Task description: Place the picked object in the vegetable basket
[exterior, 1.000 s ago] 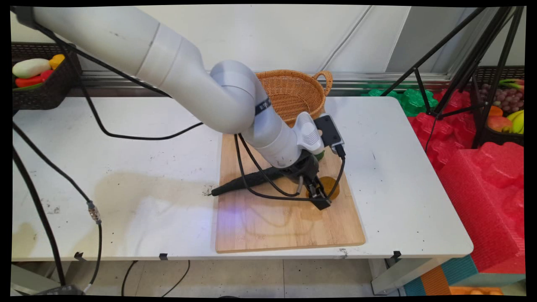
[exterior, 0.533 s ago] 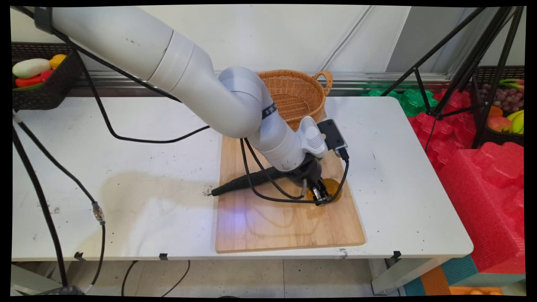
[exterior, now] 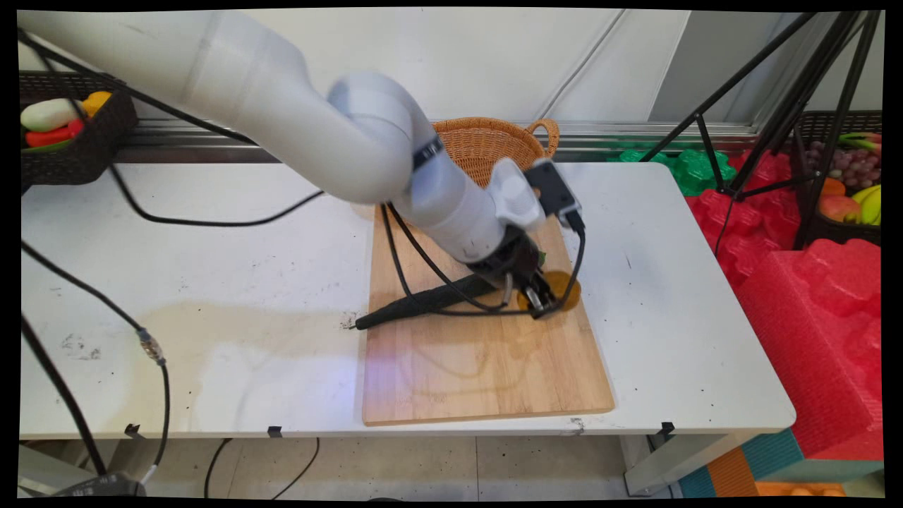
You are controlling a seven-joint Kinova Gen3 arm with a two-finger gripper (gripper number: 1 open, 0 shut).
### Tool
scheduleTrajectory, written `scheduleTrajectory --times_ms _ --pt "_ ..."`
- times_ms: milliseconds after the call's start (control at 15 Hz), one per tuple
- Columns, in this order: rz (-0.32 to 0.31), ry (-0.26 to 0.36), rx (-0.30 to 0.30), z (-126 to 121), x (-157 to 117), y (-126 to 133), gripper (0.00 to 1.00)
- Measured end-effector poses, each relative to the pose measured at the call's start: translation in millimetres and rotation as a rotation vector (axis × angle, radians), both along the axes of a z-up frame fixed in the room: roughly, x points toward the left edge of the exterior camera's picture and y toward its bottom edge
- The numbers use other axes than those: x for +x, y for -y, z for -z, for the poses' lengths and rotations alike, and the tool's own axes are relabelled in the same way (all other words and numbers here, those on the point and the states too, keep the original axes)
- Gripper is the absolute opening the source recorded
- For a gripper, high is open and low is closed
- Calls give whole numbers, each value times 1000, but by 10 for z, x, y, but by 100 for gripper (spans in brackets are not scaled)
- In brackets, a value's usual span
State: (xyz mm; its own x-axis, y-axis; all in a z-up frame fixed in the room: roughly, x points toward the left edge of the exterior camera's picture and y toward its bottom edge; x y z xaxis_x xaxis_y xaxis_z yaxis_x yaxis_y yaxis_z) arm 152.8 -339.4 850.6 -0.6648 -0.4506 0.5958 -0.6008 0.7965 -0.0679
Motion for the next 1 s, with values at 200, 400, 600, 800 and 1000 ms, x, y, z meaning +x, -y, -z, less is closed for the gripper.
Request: scheduleTrajectory --times_ms 200,400,600,800,1000 --pt "-24 -18 -40 -375 190 -74 0" --pt "-60 -22 -75 -717 462 -113 0" --pt "-103 6 -105 -970 809 -95 0" --pt "-142 34 -126 -1090 1087 -14 0" --pt "-189 72 -139 -1150 1404 160 0"
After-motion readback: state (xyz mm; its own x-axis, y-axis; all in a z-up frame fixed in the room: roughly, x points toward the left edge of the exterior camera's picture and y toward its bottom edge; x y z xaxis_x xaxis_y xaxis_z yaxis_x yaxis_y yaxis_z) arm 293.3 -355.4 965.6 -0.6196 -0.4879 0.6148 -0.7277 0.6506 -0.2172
